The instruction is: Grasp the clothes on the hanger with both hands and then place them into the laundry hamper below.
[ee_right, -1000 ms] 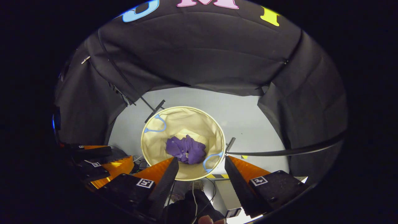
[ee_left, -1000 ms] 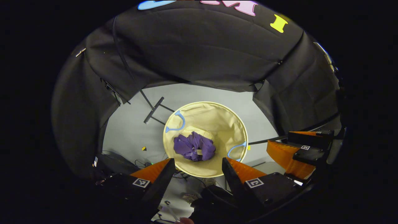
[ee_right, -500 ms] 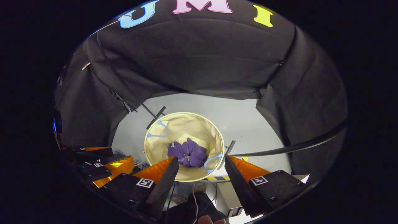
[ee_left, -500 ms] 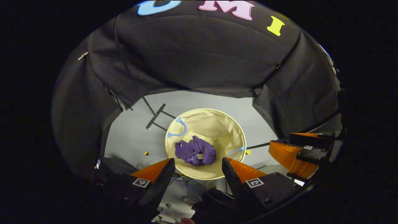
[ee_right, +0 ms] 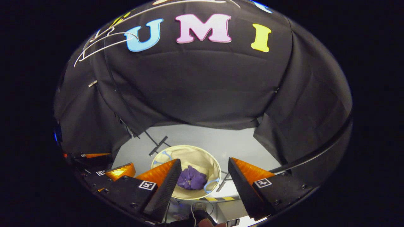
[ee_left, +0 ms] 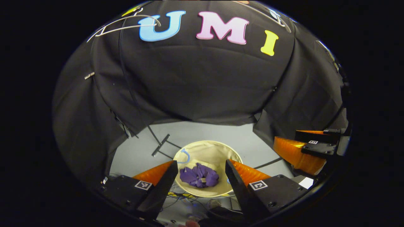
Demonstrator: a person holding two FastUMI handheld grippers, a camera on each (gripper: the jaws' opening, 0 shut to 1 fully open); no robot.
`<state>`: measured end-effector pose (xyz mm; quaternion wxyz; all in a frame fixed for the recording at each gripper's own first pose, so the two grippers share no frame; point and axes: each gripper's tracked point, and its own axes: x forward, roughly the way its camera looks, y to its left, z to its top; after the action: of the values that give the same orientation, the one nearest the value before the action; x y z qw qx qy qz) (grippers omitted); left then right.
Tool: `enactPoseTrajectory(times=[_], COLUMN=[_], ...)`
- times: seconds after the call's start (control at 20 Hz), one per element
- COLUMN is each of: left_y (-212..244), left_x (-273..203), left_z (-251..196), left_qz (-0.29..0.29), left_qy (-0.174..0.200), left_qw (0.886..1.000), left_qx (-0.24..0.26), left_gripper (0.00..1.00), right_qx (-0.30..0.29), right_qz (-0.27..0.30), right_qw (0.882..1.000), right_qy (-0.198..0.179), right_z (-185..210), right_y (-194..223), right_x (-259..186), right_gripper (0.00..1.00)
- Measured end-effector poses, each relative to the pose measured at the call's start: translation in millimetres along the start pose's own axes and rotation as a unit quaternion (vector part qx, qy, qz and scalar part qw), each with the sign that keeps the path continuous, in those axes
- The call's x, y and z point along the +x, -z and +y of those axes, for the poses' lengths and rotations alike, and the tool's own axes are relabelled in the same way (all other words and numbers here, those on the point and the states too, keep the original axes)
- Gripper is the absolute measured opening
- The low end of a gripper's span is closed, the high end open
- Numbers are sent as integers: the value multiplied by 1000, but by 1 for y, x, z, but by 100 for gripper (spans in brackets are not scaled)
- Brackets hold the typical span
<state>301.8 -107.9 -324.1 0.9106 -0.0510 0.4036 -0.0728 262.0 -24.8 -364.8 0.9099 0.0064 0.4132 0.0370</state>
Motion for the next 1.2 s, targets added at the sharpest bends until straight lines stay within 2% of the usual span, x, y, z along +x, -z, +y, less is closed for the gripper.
enactPoseTrajectory(times=[0.2, 0.45, 0.75, 1.2], left_y=[-43, -81, -97, -107], left_x=[-44, -108, -164, -235], left_z=[0, 2, -2, 8], left_qz=[-67, -145, -201, -266], left_qy=[0, -1, 5, 19], left_qw=[998, 989, 979, 964], left_qx=[4, 21, 35, 15], left_gripper=[96, 95, 95, 95], right_qx=[-14, -21, -23, -39], right_qz=[-46, -108, -173, -271], right_qw=[999, 994, 985, 962], right_qy=[-3, 3, 11, 26], right_z=[4, 11, 27, 55], right_y=[-30, -68, -105, -137], right_x=[-35, -87, -148, -228], right_gripper=[96, 96, 96, 99])
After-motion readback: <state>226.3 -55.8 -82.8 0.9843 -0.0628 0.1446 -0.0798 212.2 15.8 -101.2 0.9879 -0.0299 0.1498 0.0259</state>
